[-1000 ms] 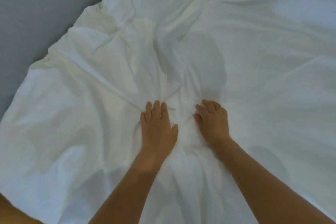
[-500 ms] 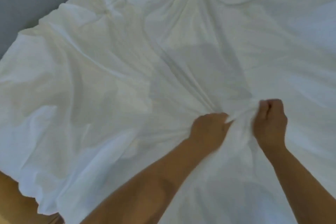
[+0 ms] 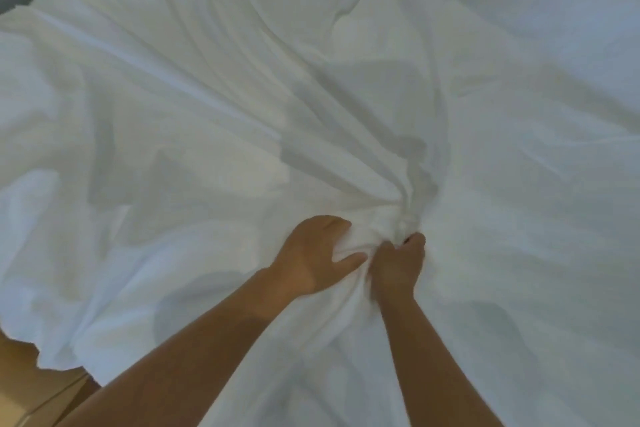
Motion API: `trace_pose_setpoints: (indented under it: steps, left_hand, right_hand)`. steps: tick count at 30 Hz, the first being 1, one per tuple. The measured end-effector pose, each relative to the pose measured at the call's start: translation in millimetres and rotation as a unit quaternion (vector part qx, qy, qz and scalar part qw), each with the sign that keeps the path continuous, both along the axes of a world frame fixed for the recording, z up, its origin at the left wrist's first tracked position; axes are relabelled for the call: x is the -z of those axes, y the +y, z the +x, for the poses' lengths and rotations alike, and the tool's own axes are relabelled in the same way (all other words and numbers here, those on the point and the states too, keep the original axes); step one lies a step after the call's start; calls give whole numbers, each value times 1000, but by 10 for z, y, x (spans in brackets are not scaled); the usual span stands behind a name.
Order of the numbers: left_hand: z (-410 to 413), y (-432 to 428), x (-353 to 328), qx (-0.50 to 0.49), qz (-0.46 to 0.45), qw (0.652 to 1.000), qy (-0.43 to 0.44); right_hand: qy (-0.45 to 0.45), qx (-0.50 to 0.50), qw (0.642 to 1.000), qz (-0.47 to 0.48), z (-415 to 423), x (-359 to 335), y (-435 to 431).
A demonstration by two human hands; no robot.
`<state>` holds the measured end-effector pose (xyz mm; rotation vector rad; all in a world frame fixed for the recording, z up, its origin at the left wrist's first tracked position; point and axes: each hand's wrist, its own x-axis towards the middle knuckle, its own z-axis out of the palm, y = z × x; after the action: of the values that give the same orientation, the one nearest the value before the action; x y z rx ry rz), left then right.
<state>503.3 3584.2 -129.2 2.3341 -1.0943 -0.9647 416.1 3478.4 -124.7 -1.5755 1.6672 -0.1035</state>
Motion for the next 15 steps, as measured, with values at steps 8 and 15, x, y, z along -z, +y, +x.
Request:
trace_pose_setpoints:
  steps: [8, 15]
  left_hand:
    - [-444, 267, -79, 139, 54, 983, -103]
    - [-462, 413, -118, 37, -40, 993, -103]
  right_hand:
    - [27, 119, 990, -76, -779, -95, -630]
    - [-27, 27, 999, 15, -783, -9, 655]
